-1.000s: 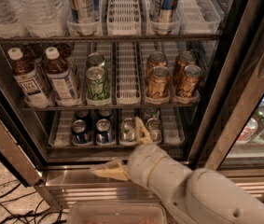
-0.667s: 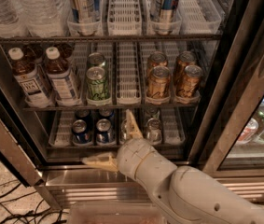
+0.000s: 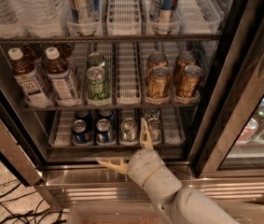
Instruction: Pick 7up can from bottom shelf of fridge
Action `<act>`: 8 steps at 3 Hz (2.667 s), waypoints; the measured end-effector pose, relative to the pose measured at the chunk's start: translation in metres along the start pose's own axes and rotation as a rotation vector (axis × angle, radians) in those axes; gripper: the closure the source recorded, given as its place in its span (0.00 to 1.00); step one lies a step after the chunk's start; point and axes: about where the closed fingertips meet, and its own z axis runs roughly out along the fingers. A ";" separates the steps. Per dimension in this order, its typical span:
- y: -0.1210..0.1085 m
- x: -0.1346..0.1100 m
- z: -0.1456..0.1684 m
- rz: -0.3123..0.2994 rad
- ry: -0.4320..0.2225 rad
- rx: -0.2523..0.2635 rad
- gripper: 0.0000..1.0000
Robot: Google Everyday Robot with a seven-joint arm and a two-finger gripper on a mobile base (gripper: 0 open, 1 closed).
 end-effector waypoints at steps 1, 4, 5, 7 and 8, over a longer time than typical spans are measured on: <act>-0.008 0.046 -0.018 0.103 -0.044 0.039 0.00; 0.001 0.137 -0.020 0.340 -0.003 0.004 0.00; -0.010 0.142 -0.006 0.327 -0.025 0.047 0.00; -0.015 0.156 0.006 0.235 0.010 0.104 0.00; -0.011 0.158 -0.004 0.182 0.035 0.146 0.00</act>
Offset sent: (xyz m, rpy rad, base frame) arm 0.0074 -0.0527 -0.1613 0.3992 0.2125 0.0394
